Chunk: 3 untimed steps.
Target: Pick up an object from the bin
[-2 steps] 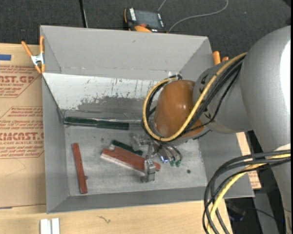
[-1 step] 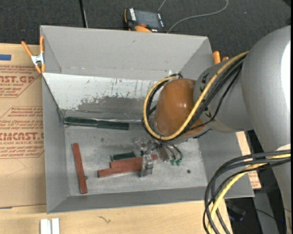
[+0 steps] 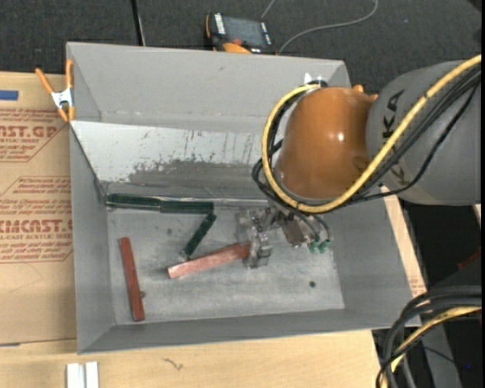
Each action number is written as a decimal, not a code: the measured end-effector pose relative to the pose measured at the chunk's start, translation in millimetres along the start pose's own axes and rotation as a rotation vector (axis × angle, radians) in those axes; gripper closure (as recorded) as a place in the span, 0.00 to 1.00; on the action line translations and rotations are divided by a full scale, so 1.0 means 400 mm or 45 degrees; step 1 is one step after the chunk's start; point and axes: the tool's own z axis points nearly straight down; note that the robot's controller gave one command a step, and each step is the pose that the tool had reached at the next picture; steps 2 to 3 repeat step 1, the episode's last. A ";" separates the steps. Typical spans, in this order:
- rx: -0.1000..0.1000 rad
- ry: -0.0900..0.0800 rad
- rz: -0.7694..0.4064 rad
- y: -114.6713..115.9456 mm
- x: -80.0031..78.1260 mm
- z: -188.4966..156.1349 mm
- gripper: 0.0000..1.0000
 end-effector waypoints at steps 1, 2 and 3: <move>0.000 0.002 -0.686 -0.081 0.032 -0.219 1.00; 0.000 0.002 -0.686 -0.081 0.032 -0.219 1.00; 0.000 0.002 -0.686 -0.081 0.032 -0.219 1.00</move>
Offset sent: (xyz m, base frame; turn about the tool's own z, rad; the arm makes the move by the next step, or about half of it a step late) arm -0.0076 -0.0344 0.0863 -0.5398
